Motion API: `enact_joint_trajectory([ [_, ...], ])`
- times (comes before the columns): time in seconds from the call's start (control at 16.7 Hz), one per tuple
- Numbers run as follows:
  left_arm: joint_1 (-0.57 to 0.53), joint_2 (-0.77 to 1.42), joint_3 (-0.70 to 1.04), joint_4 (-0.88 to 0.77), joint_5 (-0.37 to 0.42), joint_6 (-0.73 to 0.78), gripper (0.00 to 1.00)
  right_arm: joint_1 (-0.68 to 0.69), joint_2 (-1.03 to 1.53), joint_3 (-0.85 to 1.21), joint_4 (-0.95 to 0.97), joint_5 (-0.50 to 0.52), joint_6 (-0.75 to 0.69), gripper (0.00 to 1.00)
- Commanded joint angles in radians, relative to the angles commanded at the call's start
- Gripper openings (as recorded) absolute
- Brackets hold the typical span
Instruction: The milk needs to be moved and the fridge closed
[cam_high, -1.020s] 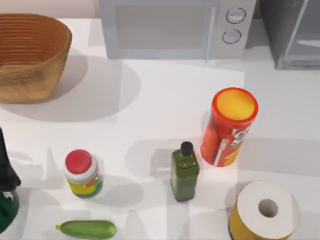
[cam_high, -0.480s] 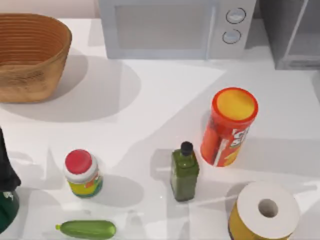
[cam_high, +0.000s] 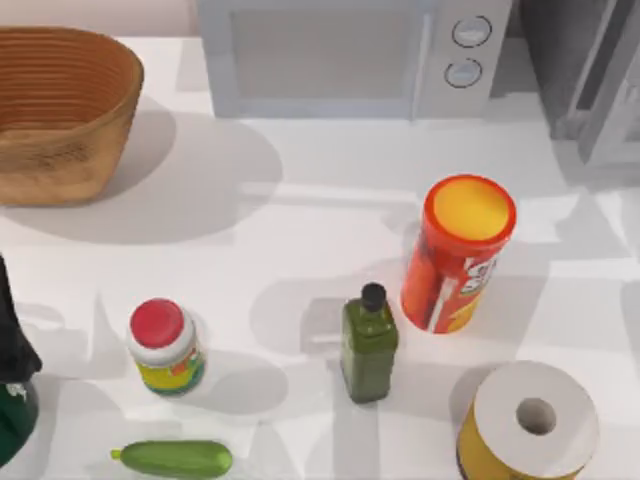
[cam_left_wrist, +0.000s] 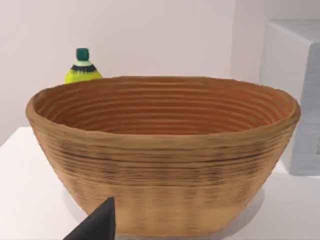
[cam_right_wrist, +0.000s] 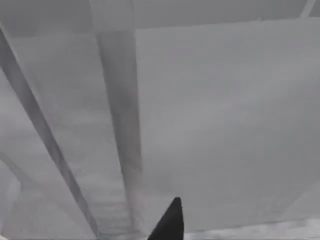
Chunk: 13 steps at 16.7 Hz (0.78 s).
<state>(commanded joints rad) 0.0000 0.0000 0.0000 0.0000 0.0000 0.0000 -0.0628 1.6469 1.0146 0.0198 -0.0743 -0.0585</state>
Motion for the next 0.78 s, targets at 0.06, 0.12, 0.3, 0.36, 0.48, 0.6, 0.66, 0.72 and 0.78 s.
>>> enact_joint_trajectory([
  [0.06, 0.000, 0.000, 0.000, 0.000, 0.000, 0.000, 1.00, 0.022, -0.017, -0.013, 0.020, 0.019, 0.022, 1.00],
  [0.12, 0.000, 0.000, 0.000, 0.000, 0.000, 0.000, 1.00, 0.033, -0.026, -0.020, 0.030, 0.028, 0.033, 1.00],
  [0.3, 0.000, 0.000, 0.000, 0.000, 0.000, 0.000, 1.00, 0.035, -0.028, -0.021, 0.032, 0.029, 0.034, 1.00],
  [0.36, 0.000, 0.000, 0.000, 0.000, 0.000, 0.000, 1.00, 0.019, -0.023, -0.024, 0.028, 0.034, 0.029, 1.00],
  [0.48, 0.000, 0.000, 0.000, 0.000, 0.000, 0.000, 1.00, 0.016, -0.008, -0.009, 0.023, 0.038, 0.030, 1.00],
  [0.6, 0.000, 0.000, 0.000, 0.000, 0.000, 0.000, 1.00, 0.013, 0.045, 0.045, 0.007, 0.042, 0.031, 1.00],
  [0.66, 0.000, 0.000, 0.000, 0.000, 0.000, 0.000, 1.00, 0.013, 0.079, 0.081, 0.000, 0.043, 0.032, 1.00],
  [0.72, 0.000, 0.000, 0.000, 0.000, 0.000, 0.000, 1.00, 0.013, 0.110, 0.119, -0.007, 0.043, 0.032, 1.00],
  [0.78, 0.000, 0.000, 0.000, 0.000, 0.000, 0.000, 1.00, 0.014, 0.136, 0.153, -0.014, 0.042, 0.033, 1.00],
])
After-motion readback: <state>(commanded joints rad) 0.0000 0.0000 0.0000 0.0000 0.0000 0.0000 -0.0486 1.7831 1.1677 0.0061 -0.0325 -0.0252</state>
